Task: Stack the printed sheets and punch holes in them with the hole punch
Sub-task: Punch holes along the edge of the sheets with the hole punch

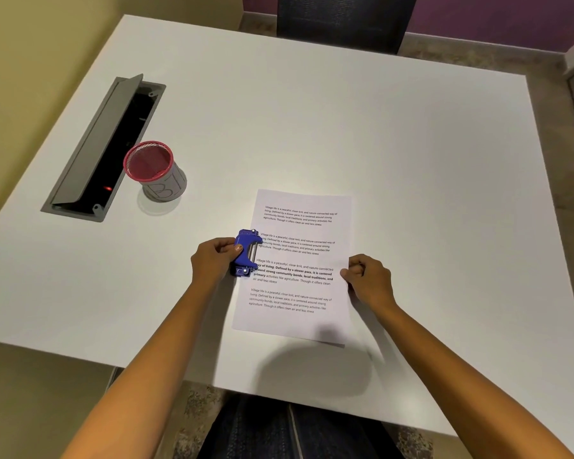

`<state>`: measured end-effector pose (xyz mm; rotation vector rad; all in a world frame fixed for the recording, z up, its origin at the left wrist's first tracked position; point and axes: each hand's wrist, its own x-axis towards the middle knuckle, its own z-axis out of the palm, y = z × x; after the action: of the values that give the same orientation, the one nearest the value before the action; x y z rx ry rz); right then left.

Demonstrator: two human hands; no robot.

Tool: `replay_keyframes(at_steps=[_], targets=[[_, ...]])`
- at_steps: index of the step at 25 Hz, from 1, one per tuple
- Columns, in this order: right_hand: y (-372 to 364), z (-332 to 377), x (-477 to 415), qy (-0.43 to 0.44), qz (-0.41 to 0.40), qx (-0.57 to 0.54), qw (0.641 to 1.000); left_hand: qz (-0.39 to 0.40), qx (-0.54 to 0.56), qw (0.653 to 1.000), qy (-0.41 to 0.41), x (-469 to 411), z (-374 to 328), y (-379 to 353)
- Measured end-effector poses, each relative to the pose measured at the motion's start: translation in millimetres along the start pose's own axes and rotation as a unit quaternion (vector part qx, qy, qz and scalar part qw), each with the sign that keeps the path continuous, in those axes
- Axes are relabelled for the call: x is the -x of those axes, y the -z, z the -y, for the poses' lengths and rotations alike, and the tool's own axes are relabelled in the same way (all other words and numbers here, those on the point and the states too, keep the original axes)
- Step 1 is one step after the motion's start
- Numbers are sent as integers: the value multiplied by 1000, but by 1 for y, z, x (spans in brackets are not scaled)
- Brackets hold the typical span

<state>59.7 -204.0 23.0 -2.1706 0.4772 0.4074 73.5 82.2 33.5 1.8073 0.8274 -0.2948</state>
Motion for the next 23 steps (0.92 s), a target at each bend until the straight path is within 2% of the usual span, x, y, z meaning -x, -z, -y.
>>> replay_keyframes(at_steps=[23], targets=[[8,-1,5,-8,42,-27,999,-11,-14,1000,6,-3,-1,-3]])
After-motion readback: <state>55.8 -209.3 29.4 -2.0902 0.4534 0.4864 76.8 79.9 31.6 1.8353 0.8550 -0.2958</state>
